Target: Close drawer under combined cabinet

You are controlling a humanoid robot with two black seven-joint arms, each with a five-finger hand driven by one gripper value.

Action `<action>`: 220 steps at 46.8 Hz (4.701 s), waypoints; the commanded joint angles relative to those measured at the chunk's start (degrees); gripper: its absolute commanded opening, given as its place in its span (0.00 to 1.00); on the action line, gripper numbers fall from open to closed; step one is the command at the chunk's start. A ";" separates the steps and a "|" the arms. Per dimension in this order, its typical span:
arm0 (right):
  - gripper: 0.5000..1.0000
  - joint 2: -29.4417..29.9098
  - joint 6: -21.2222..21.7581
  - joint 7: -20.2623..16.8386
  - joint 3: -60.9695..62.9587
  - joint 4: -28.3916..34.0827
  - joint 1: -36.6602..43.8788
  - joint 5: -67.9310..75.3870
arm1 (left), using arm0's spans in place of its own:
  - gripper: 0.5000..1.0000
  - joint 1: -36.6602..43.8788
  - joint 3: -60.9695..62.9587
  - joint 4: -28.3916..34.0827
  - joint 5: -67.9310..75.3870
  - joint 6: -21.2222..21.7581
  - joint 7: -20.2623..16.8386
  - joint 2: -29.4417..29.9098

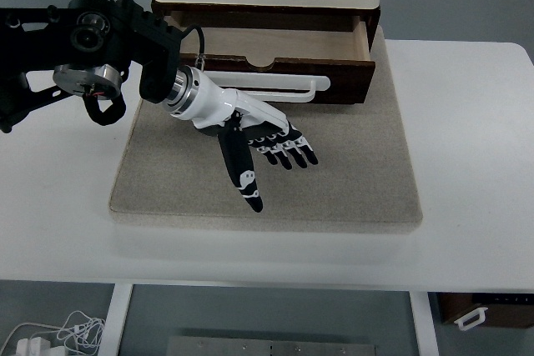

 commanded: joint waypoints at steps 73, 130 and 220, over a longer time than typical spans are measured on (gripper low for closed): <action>0.90 0.00 0.03 0.00 0.01 -0.01 0.00 0.02 | 1.00 -1.37 1.12 20.18 7.13 -0.51 4.88 -10.96; 0.90 0.00 -0.05 0.00 0.01 0.07 0.00 -0.07 | 0.99 -0.23 -1.69 30.11 9.94 -0.08 3.21 -10.44; 0.90 0.00 0.03 0.00 0.01 -0.01 0.00 -0.07 | 1.00 1.62 -57.76 36.17 2.38 -4.56 -12.70 -10.44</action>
